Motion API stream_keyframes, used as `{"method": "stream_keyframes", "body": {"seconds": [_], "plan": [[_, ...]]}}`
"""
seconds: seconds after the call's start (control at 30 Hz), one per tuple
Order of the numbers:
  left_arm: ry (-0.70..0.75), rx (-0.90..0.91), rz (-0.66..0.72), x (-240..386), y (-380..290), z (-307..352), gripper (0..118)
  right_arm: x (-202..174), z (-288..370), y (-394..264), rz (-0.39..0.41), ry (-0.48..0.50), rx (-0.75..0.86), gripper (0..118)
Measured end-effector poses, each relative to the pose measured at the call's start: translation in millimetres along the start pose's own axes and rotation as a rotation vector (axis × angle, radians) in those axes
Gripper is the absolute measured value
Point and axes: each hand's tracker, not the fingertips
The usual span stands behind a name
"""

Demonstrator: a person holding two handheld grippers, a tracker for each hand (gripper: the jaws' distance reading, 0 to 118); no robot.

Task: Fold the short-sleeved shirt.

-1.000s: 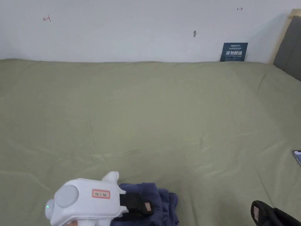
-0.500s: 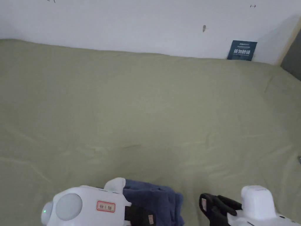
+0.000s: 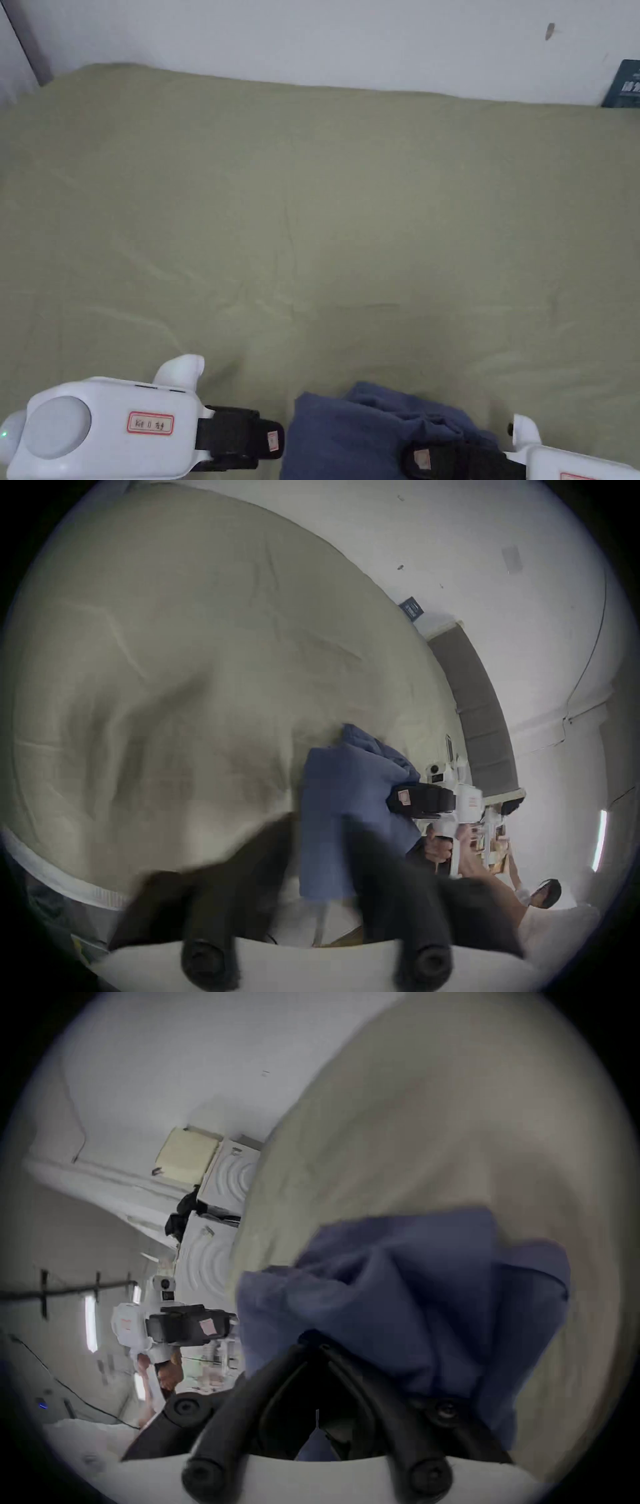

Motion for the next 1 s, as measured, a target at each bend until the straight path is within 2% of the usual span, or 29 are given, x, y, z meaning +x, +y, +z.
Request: {"method": "stream_keyframes", "body": {"seconds": [0.03,0.07,0.1,0.17,0.27,0.3,0.33,0.37,0.4,0.47,0.57,0.73,0.83,0.97,1.0], "plan": [[-0.029,-0.014,0.001,-4,2,-6,89,-1,0,0,0.022,0.005,0.004,0],[-0.083,-0.041,-0.003,-7,3,-16,114,-1,-1,0,0.039,0.003,-0.009,0],[-0.139,-0.053,0.015,-11,5,-24,116,-2,-1,-2,0.046,-0.007,-0.010,0],[-0.255,-0.092,0.066,-18,11,-49,116,5,1,0,0.017,0.042,-0.019,0],[-0.327,-0.126,0.068,-18,11,-86,115,8,2,1,0.005,0.057,-0.025,0],[-0.325,-0.107,0.055,-14,13,-88,113,4,1,0,0.010,0.045,-0.027,0],[-0.339,-0.115,0.040,-6,13,-87,98,0,1,0,0.022,0.022,-0.027,0],[-0.330,-0.109,0.036,-3,14,-85,65,-5,1,0,0.046,-0.021,-0.026,0],[-0.234,-0.087,0.004,-1,16,-83,31,-14,2,-1,0.078,-0.064,-0.019,0],[-0.200,-0.094,-0.013,-4,19,-78,31,-31,2,-2,0.162,-0.130,-0.020,0],[-0.319,-0.120,0.055,-16,28,-57,31,-60,0,-11,0.228,-0.171,-0.013,0],[-0.131,-0.016,0.009,-58,71,47,31,-85,1,-21,0.263,-0.135,-0.002,0],[0.010,0.033,0.021,-107,105,114,31,-92,1,-26,0.272,-0.123,0.030,0],[0.133,0.040,0.069,-167,142,180,31,-100,3,-28,0.296,-0.155,0.057,0],[0.117,0.036,0.064,-179,152,190,31,-102,5,-30,0.306,-0.168,0.062,0]]}}
